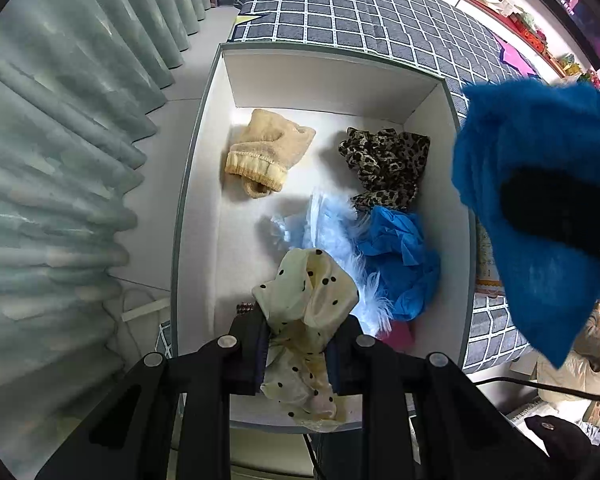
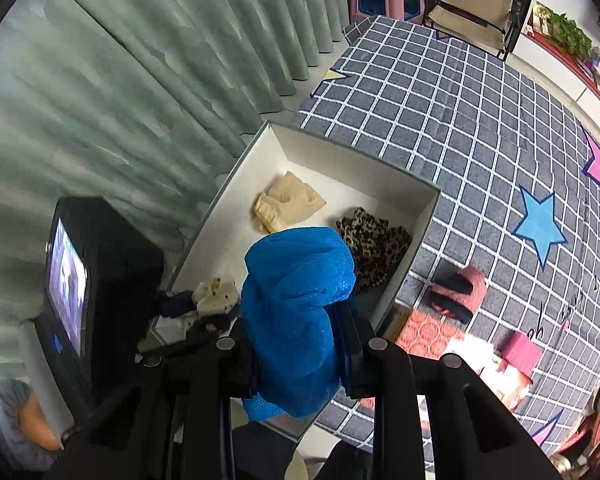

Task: Organize soft objects
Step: 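Hold the scrunchie and blue ball above the white box with both tools, then open the left tool to drop the scrunchie while the right tool drops the ball into the box, then grasp the pink knit sock with the left tool while the right tool grasps the pink foam sponge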

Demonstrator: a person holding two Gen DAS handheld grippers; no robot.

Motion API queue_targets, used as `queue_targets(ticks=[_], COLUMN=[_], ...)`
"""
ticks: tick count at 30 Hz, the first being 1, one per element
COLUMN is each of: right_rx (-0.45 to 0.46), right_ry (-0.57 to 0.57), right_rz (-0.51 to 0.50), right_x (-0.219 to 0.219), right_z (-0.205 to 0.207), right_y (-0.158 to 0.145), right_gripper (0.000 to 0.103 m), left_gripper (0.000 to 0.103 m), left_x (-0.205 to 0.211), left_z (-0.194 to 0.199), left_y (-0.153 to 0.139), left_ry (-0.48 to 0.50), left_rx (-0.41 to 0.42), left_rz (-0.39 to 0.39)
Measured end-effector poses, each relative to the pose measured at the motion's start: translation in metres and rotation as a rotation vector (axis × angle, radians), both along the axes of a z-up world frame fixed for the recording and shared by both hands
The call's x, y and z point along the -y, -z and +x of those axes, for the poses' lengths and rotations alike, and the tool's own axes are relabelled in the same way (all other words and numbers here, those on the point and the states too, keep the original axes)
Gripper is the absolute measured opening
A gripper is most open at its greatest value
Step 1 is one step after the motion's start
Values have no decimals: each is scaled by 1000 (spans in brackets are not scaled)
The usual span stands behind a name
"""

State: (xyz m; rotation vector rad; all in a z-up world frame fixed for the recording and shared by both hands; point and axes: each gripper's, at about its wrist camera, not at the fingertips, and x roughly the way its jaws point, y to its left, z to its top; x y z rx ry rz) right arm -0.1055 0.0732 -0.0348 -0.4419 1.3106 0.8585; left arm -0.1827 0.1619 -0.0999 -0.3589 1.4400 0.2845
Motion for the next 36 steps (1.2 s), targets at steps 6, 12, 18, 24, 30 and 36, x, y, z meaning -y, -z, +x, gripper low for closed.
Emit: queue_targets(ticks=[6,12,18,24,30,36], right_rx=[36,54,57,-99,-192,-220], right_ry=[23,197,527,841,866,727], right_rz=[-9,21,-38,-78,-144,-238], right_x=[-6,48,159,257,276,253], right_z=[12,46,96,140,161,178], right_y=[1,-6,14,71,125,169], right_gripper=[78,90,90,90,90,90], left_gripper=[86,103,103,103,103,103], left_x=[-3,-6,9,53,103,149], left_z=[1,1,32,98,170,225], left_y=[6,12,-17,-44,-29,13], left_ry=[-32,-86,-19,129,202,274], left_rx=[18,32,72,73,-28,-174], left_rz=[-70,-81,-36,-42,-45,5])
